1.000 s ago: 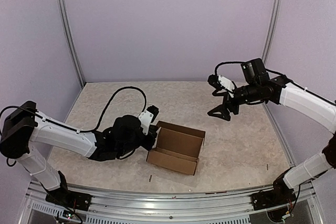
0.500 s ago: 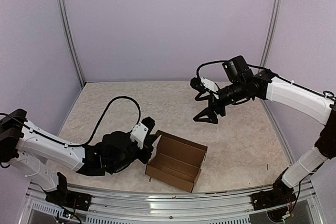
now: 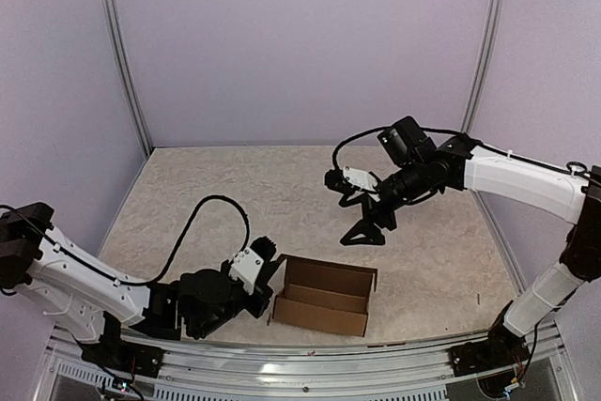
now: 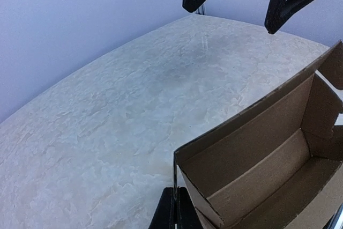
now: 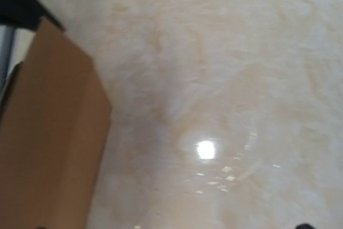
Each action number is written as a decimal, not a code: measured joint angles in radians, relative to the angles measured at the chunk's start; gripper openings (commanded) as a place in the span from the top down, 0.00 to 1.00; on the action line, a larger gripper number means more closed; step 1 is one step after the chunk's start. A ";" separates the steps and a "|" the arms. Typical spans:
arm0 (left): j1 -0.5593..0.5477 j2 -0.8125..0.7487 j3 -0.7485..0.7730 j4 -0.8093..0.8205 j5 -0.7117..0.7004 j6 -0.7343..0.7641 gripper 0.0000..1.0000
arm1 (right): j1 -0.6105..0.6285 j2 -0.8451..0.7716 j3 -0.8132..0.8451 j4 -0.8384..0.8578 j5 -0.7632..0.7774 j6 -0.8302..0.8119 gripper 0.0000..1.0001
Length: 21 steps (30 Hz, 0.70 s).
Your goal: Fold the paper box
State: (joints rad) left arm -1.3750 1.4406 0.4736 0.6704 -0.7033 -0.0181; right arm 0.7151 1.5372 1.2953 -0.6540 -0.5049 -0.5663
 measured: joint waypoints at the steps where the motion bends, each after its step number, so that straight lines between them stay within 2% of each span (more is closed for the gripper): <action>1: -0.013 0.000 -0.006 0.001 -0.013 -0.002 1.00 | 0.012 -0.002 -0.009 -0.001 0.000 -0.005 0.00; 8: -0.122 0.019 -0.020 0.000 -0.128 -0.008 1.00 | 0.076 -0.015 -0.037 -0.029 -0.035 -0.051 0.00; 13: -0.161 0.048 -0.020 -0.030 -0.179 -0.030 1.00 | 0.102 -0.040 -0.037 -0.062 -0.076 -0.093 0.00; 21: -0.195 0.085 0.002 -0.146 -0.237 -0.107 1.00 | 0.199 -0.104 -0.038 -0.101 0.016 -0.148 0.00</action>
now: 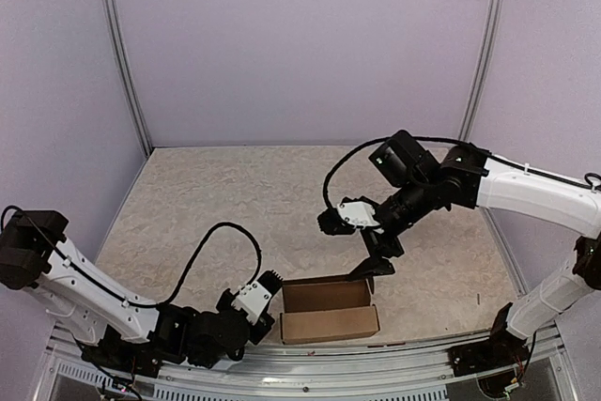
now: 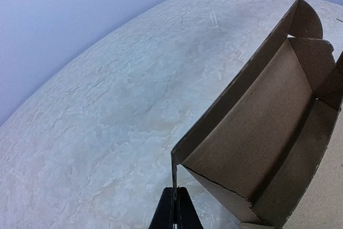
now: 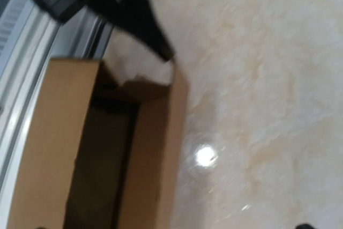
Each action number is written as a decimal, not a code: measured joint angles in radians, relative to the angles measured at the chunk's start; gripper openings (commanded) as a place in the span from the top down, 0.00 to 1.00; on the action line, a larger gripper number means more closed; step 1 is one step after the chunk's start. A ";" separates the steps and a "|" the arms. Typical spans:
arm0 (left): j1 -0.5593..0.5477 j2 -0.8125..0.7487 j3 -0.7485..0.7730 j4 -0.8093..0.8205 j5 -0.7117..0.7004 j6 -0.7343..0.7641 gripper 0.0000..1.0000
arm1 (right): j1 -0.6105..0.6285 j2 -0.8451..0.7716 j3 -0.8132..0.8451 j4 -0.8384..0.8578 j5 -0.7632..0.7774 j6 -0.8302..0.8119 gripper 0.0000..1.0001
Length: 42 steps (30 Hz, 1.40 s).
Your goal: Fold the paper box
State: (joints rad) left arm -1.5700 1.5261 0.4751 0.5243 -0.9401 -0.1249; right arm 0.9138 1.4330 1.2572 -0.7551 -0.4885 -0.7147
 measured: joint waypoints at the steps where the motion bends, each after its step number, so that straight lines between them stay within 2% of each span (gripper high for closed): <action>1: -0.001 0.002 0.009 -0.019 -0.006 -0.010 1.00 | 0.006 0.004 0.000 -0.017 0.010 -0.006 0.00; 13: -0.003 0.005 0.072 -0.169 -0.041 -0.077 0.87 | 0.013 0.007 -0.022 -0.076 0.019 -0.033 0.00; 16: -0.003 -0.001 0.073 -0.203 -0.041 -0.099 0.79 | 0.013 0.013 -0.036 -0.077 0.019 -0.026 0.00; 20: -0.002 -0.026 0.080 -0.270 -0.043 -0.141 0.64 | 0.013 0.035 -0.043 -0.066 0.021 -0.010 0.00; 29: -0.008 -0.141 0.124 -0.415 -0.051 -0.225 0.55 | 0.013 0.039 -0.043 -0.053 0.018 -0.016 0.00; 33: 0.009 -0.187 0.123 -0.423 -0.020 -0.244 0.46 | 0.013 0.000 -0.078 -0.047 0.021 -0.050 0.00; 36: 0.090 -0.224 0.112 -0.429 0.072 -0.285 0.45 | 0.028 -0.054 -0.121 -0.048 0.029 -0.079 0.00; 40: 0.335 -0.299 0.102 -0.446 0.276 -0.332 0.46 | 0.131 -0.101 -0.185 -0.018 0.101 -0.112 0.00; 42: 0.406 -0.318 0.105 -0.451 0.344 -0.335 0.44 | 0.180 -0.089 -0.208 -0.005 0.138 -0.121 0.00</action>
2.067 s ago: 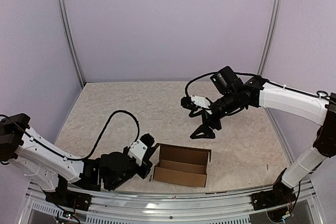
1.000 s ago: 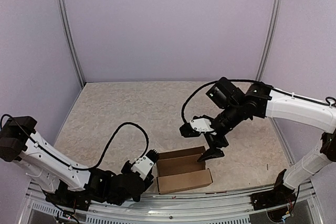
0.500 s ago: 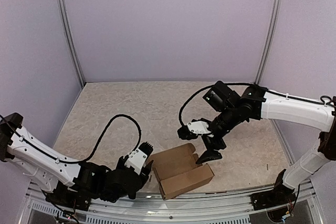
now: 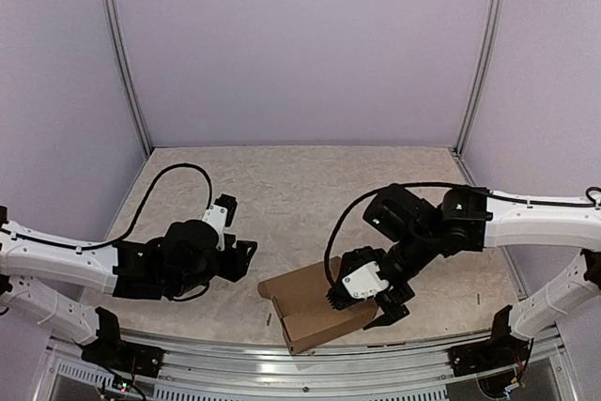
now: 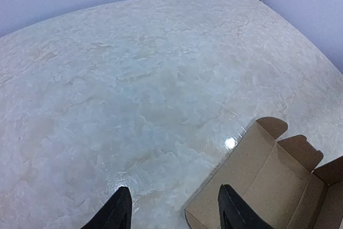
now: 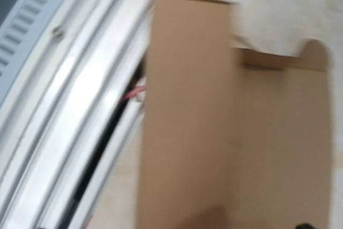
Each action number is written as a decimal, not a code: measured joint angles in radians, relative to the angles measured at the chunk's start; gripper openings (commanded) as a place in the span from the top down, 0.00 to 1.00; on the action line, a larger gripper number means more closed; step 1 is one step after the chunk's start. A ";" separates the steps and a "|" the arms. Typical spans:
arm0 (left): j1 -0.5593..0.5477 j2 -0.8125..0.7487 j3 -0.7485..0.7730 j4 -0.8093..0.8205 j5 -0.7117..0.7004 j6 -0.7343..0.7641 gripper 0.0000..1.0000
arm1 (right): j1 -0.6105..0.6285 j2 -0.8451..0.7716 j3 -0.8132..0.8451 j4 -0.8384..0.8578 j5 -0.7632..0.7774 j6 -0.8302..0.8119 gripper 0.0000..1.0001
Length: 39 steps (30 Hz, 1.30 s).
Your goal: Fold the paper box
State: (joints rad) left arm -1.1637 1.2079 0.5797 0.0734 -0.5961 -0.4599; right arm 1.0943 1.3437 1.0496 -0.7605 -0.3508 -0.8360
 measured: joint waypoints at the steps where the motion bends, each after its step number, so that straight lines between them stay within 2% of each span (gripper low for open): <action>1: 0.021 -0.003 0.005 -0.005 0.034 0.003 0.43 | 0.024 0.015 -0.007 0.005 0.016 -0.005 0.00; 4: 0.075 0.003 0.042 -0.026 0.159 0.009 0.43 | 0.049 0.060 -0.020 0.026 0.052 -0.009 0.00; 7: 0.187 0.065 0.103 -0.023 0.282 0.008 0.47 | 0.050 0.076 -0.034 0.065 0.088 -0.008 0.00; 10: 0.303 0.192 0.145 0.029 0.393 0.016 0.57 | 0.050 0.091 -0.033 0.111 0.121 -0.004 0.01; 12: 0.357 0.308 0.173 0.060 0.494 0.025 0.60 | 0.048 0.114 -0.028 0.130 0.130 -0.002 0.00; 16: 0.382 0.512 0.237 0.078 0.667 0.064 0.60 | 0.032 0.158 -0.010 0.140 0.131 0.000 0.00; 19: 0.374 0.579 0.246 0.083 0.747 0.080 0.59 | 0.020 0.164 -0.001 0.138 0.130 0.001 0.00; 28: 0.352 0.573 0.254 0.048 0.793 0.137 0.61 | 0.010 0.179 0.035 0.137 0.126 0.011 0.00; 34: 0.291 0.560 0.285 -0.092 0.715 0.211 0.67 | 0.009 0.193 0.037 0.126 0.126 0.015 0.00; 39: 0.273 0.560 0.300 -0.133 0.674 0.242 0.71 | 0.006 0.200 0.052 0.121 0.122 0.015 0.00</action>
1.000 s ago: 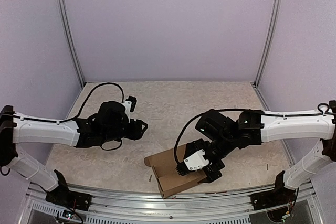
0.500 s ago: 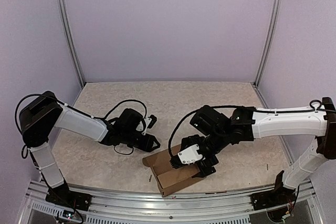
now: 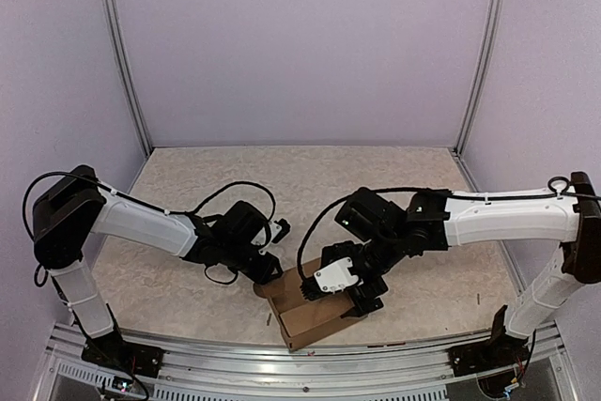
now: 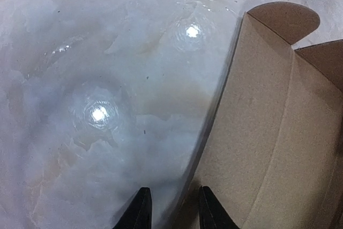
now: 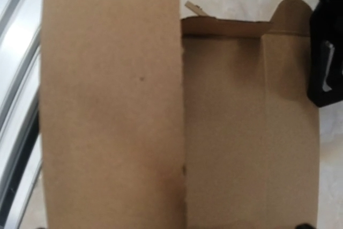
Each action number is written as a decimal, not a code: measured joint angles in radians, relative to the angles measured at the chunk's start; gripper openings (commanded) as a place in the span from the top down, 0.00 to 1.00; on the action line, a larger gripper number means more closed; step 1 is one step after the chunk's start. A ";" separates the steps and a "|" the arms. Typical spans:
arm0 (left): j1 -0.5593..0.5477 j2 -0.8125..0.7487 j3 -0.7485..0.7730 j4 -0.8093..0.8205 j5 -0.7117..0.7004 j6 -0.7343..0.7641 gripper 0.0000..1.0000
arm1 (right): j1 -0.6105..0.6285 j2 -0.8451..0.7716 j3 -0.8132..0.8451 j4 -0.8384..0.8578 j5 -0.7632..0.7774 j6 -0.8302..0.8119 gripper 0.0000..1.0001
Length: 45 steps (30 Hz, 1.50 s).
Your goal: Fold the paper box
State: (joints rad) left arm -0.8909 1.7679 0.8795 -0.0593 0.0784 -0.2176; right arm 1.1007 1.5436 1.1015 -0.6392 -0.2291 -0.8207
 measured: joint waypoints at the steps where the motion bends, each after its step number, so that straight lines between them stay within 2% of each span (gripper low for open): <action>1: -0.002 0.000 0.001 -0.004 -0.007 0.003 0.72 | -0.003 0.003 0.003 0.000 -0.002 0.001 0.00; 9: -0.037 0.037 0.061 -0.055 -0.064 0.024 0.75 | -0.095 0.065 0.087 0.000 -0.053 0.042 0.00; 14: -0.046 0.049 0.071 -0.052 -0.080 0.031 0.78 | -0.171 0.146 0.165 0.005 -0.100 0.072 0.00; 20: -0.044 0.053 0.068 -0.029 -0.071 0.029 0.78 | -0.207 0.274 0.217 0.004 -0.153 0.087 0.00; 23: -0.027 0.045 0.044 0.013 -0.034 0.011 0.76 | -0.210 0.321 0.237 0.002 -0.171 0.093 0.00; 26: 0.006 0.016 -0.009 0.066 0.029 -0.024 0.70 | -0.216 0.343 0.252 0.002 -0.179 0.098 0.01; 33: 0.107 -0.139 -0.134 0.125 0.097 -0.092 0.62 | -0.237 0.399 0.298 -0.007 -0.196 0.106 0.00; 38: 0.073 -0.233 -0.120 0.145 0.154 -0.082 0.62 | -0.256 0.422 0.323 -0.031 -0.226 0.112 0.00; 45: -0.021 -0.190 -0.077 0.056 0.100 -0.070 0.62 | -0.272 0.412 0.327 -0.061 -0.241 0.117 0.00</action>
State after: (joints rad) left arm -0.9123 1.5776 0.8028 -0.0032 0.1780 -0.2874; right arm 0.8288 1.9553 1.4281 -0.6998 -0.4706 -0.7036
